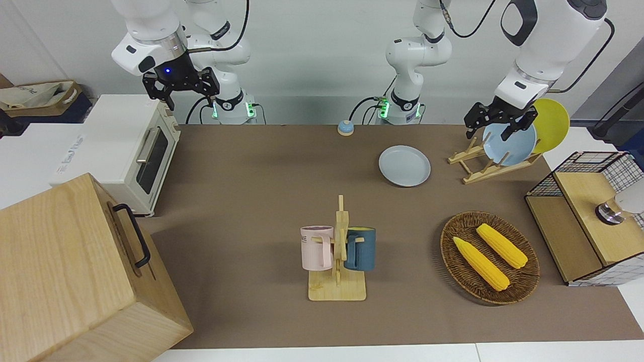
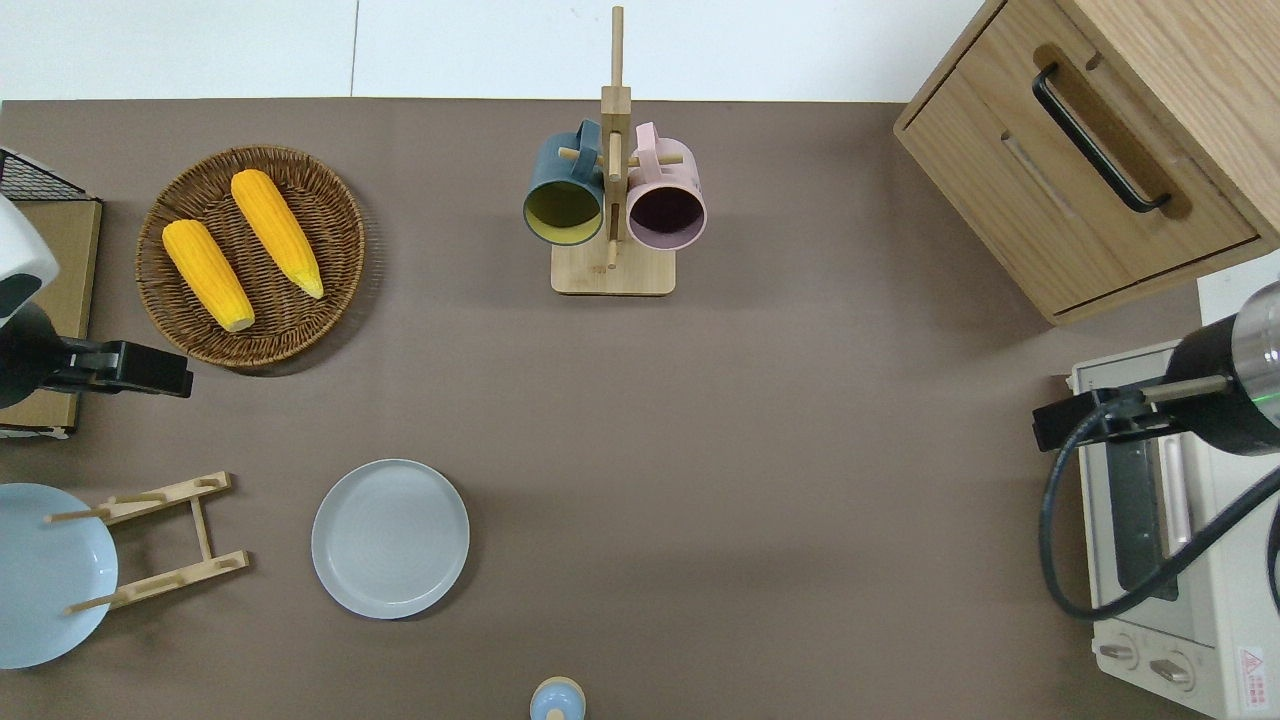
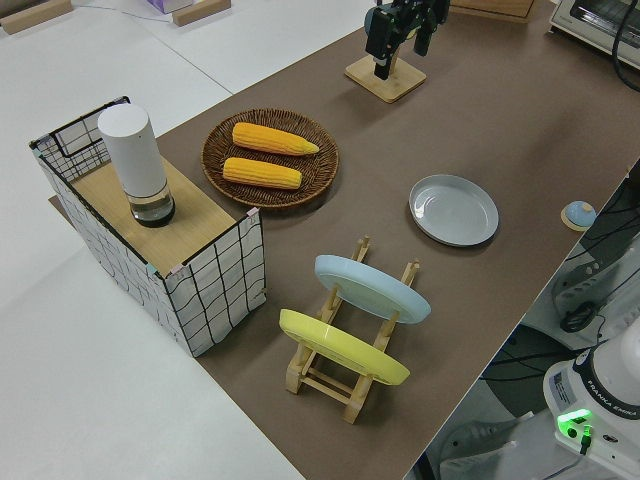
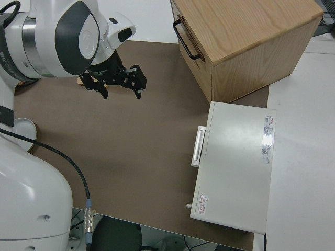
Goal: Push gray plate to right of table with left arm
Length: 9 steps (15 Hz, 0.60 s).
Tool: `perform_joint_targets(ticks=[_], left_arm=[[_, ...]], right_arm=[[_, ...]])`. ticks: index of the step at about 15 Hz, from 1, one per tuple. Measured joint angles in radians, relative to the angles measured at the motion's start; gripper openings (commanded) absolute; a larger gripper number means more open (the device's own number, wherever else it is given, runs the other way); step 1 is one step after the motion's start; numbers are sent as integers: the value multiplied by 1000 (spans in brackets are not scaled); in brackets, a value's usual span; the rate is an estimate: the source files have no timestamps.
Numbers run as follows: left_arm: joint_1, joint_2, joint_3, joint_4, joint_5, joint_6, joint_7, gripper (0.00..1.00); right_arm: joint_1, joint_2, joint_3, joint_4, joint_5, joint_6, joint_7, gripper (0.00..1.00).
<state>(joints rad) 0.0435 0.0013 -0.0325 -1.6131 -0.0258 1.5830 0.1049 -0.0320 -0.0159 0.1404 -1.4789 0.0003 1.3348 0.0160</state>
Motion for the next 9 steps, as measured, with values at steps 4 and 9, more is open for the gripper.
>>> perform_joint_targets(ticks=[4,9], left_arm=[[0,0,-4,0,0,0,0,1000],[0,0,-10,0,0,-2,0,1000]], right_arm=[[0,0,0,0,0,0,0,983],[0,0,0,0,0,0,0,983]])
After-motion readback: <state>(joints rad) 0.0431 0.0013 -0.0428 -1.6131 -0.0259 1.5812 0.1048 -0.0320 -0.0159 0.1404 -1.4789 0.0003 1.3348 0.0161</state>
